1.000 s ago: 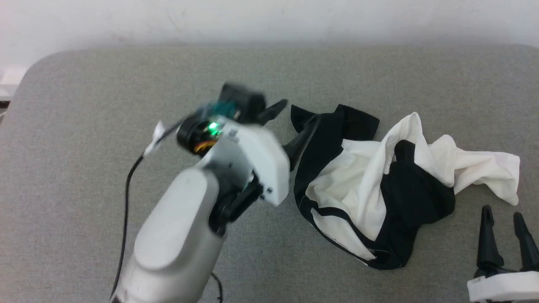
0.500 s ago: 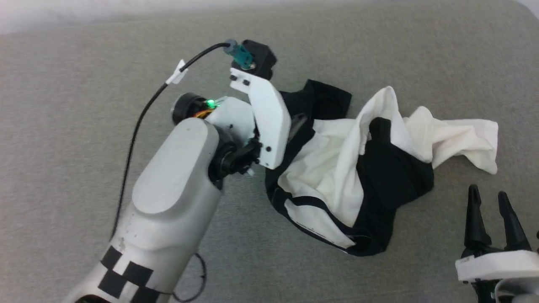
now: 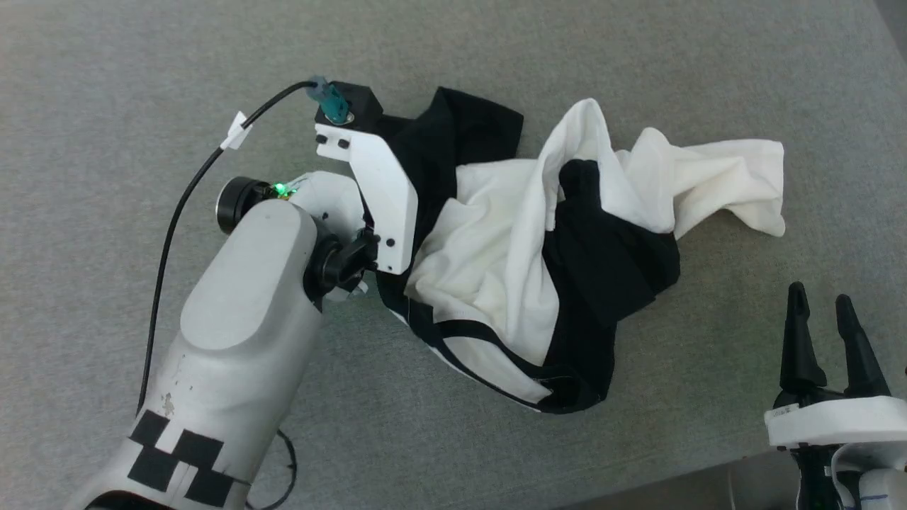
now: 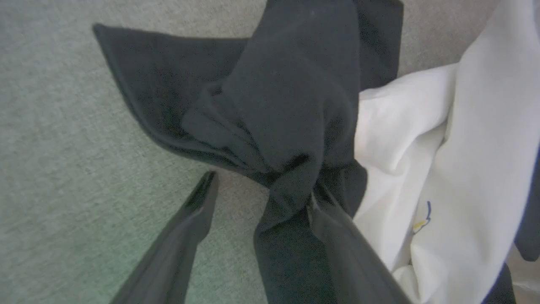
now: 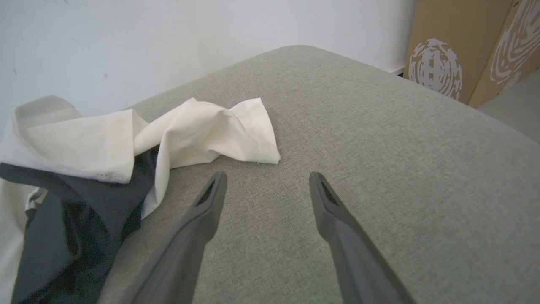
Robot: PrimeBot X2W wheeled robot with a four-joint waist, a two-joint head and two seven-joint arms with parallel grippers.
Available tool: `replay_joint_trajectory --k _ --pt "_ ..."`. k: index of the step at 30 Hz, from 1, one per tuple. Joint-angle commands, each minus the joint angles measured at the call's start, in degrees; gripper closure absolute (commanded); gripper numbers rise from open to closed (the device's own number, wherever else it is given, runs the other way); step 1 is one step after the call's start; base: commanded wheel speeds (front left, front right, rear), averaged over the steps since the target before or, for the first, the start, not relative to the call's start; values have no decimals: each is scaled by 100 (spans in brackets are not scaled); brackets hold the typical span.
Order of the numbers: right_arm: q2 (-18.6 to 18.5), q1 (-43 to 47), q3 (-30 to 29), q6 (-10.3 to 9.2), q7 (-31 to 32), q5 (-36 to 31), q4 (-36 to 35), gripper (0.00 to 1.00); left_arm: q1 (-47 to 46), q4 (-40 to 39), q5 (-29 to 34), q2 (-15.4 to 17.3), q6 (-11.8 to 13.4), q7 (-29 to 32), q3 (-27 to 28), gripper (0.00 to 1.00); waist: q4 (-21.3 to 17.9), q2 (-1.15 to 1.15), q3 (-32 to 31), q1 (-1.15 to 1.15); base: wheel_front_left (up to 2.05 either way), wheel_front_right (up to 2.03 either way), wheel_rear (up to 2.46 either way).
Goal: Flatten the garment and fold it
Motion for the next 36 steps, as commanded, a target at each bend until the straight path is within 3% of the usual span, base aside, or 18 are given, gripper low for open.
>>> replay_joint_trajectory --k 1,2,3,10,19,23,27,33,34,35,36 --pt "8 -91 -4 -4 -26 34 -5 0 -56 31 -7 28 6 -36 15 3 -198 -1 231 -1 0 0 0" --pt "8 -105 -13 -4 -26 42 -11 0 -63 38 -26 31 -27 -72 20 67 -200 -1 264 -1 0 0 0" --pt "8 -114 -28 -4 -26 46 -13 0 -61 54 -77 26 -83 -62 24 100 -195 -1 290 -1 0 0 0" --pt "8 -157 -150 -4 -26 -53 -21 0 -182 -104 -537 -121 -282 -201 300 100 36 -1 307 -1 0 0 0" --pt "8 -54 -240 -4 -26 -229 18 0 -249 -688 -1127 -167 -419 -518 828 100 536 -1 -142 -1 0 0 0" --pt "8 46 -317 -4 -26 -303 34 0 69 -1248 -1349 9 -280 -705 1237 100 715 -1 -356 -1 0 0 0" --pt "8 145 -398 -4 -26 -367 41 0 710 -1734 -1449 399 50 -976 1856 100 855 -1 -514 -1 0 0 0" --pt "8 245 -453 -4 -26 -468 76 0 1976 -1811 -1533 674 382 -1289 2447 100 1050 -1 -627 -1 0 0 0" --pt "8 254 -449 -4 -26 -489 76 0 2119 -1764 -1538 656 431 -1345 2493 88 1087 -1 -633 -1 0 0 0" --pt "8 263 -437 -4 -26 -514 67 0 2214 -1720 -1514 638 464 -1428 2517 0 1124 -1 -637 -1 0 0 0" --pt "8 267 -431 -4 -26 -536 58 0 2261 -1694 -1495 601 472 -1537 2532 0 1159 -1 -641 -1 0 0 0"
